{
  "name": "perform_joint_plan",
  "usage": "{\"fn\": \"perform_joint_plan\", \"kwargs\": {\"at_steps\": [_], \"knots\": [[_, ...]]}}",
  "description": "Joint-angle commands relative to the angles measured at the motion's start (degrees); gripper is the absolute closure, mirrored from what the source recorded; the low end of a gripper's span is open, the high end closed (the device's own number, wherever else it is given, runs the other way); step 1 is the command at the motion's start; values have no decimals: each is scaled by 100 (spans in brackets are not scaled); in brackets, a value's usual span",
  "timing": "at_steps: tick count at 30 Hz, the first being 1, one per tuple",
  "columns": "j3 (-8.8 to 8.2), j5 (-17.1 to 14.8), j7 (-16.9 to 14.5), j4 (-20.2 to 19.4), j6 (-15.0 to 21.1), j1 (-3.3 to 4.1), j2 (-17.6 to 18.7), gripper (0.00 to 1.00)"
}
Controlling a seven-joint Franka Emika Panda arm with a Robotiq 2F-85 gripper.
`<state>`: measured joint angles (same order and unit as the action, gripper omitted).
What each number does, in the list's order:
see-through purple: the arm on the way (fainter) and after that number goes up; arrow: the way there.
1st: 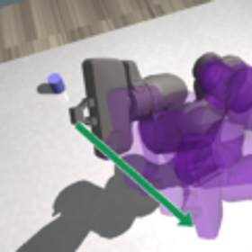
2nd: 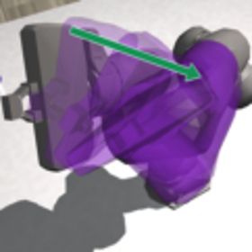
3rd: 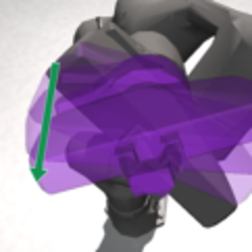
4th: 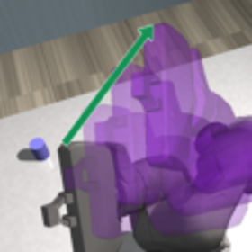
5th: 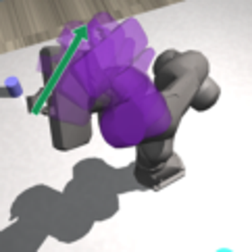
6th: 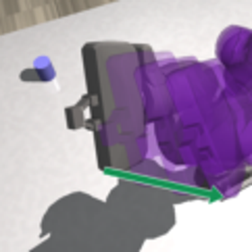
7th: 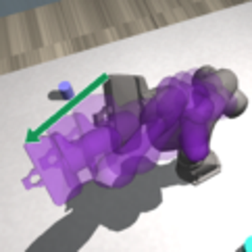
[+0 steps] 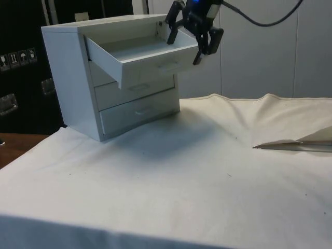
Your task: Open the drawer, then close it.
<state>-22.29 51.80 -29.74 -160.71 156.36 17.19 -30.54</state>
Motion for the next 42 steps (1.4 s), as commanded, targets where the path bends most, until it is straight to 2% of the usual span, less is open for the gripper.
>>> {"fn": "perform_joint_plan", "kwargs": {"at_steps": [1,2,10,11,12,20,21,22,29,30,31,38,39,40,42], "knots": [[6,52,52,-11,6,6,17,0],[109,229,206,0,52,-103,23,0],[166,647,630,-103,57,-86,126,0],[86,481,498,-109,17,6,155,0],[166,688,670,-120,52,-86,126,0],[155,963,900,-235,40,-74,120,0],[92,819,791,-235,17,11,166,0],[155,985,917,-241,40,-74,120,0],[143,1117,1008,-332,34,-74,109,0],[86,968,911,-332,11,6,166,0],[143,1117,1014,-344,34,-74,109,0],[132,1117,1014,-424,40,-74,115,0],[80,968,911,-413,11,6,166,0],[126,1117,1008,-430,40,-74,115,0],[120,1106,1003,-458,34,-69,120,0]]}}
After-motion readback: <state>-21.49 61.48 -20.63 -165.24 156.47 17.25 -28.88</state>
